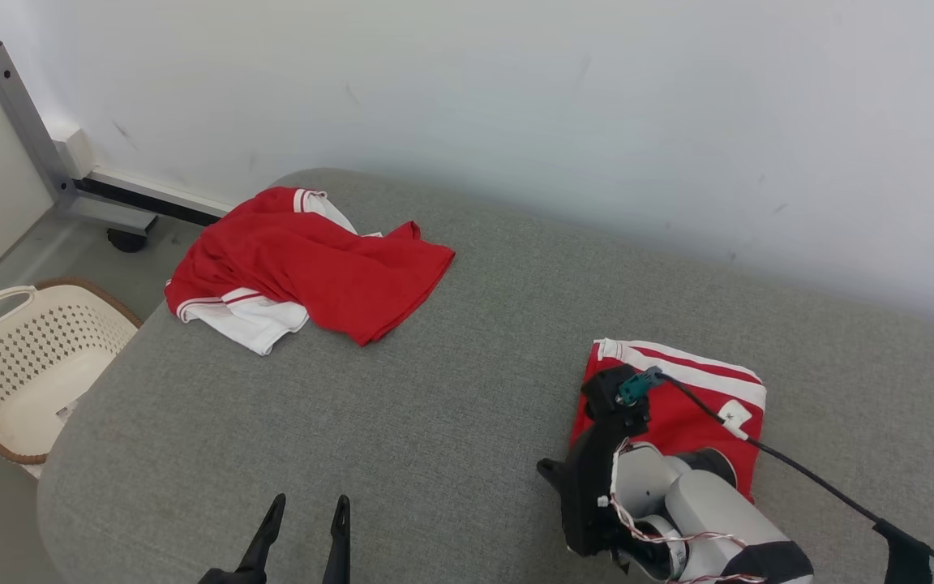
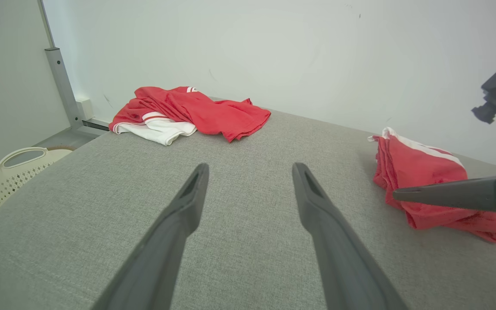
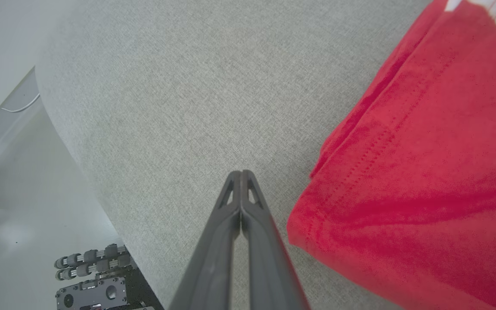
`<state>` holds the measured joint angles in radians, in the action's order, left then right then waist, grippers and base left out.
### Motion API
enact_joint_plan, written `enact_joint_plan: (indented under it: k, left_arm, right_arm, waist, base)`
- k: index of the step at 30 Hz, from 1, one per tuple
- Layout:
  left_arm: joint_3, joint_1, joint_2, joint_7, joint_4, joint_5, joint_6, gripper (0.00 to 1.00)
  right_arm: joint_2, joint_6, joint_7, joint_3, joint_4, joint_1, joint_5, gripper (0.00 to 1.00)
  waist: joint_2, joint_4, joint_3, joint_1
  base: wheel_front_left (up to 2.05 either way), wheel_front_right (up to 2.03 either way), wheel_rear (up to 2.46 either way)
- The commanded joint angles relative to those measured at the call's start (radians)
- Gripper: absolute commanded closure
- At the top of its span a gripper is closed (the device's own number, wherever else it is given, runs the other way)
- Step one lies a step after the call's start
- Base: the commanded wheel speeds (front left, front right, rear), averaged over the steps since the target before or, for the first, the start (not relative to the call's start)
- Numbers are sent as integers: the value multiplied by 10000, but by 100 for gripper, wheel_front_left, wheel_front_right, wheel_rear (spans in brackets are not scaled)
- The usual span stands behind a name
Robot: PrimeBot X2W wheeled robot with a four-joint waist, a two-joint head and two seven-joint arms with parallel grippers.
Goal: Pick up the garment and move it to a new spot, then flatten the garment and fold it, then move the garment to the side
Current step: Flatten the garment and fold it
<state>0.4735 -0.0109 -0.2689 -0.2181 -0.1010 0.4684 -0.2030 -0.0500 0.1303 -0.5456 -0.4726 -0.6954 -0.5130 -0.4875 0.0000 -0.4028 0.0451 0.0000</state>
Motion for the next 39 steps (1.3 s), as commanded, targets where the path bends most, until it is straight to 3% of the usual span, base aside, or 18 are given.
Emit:
enact_joint_plan:
  k: [1,3,4,5,6,14,23,27,32,39]
  left_arm:
    - [-29,102,-61,-38,41,32,-51,0]
    - [-31,140,-64,-53,53,41,-70,0]
    - [-33,152,-71,-64,64,45,-80,0]
    - [-33,167,-79,-74,80,45,-90,0]
    - [-31,189,-87,-82,92,46,-110,0]
    - [7,313,-146,-136,196,33,-123,0]
    - [-113,522,-229,-276,180,55,-146,0]
    - [-197,599,-234,-312,155,78,-218,0]
    - [-260,760,-283,-376,165,89,-220,0]
    - [-157,611,-210,-421,135,-56,-115,0]
  right_arm:
    - [-12,5,-42,302,250,62,10,100]
    - [-47,5,-49,868,449,-8,201,100]
    - [-95,5,-4,1233,552,-62,352,95]
    - [-152,5,7,1613,600,-84,505,23]
    - [-211,5,-14,2070,637,-78,710,0]
    - [-179,5,-21,5280,1383,483,2450,0]
    - [-10,5,1088,7503,2394,2111,3347,0]
    - [4,5,2058,7497,2481,2790,2727,0]
    - [3,5,2679,7040,1619,2776,1906,0]
    - [-5,5,4403,6712,668,2160,1533,0]
  waist:
    - [0,42,51,0]
    - [0,81,109,0]
    - [0,101,137,0]
    - [0,120,172,0]
    - [0,134,200,0]
    - [0,223,377,0]
    - [0,521,651,0]
    - [0,820,759,0]
    - [0,1205,788,0]
    - [0,1006,877,0]
  base:
    - [0,0,0]
    - [0,0,0]
    - [0,0,0]
    - [0,0,0]
    - [0,0,0]
    - [0,0,0]
    - [0,0,0]
    - [0,0,0]
    - [0,0,0]
    - [0,0,0]
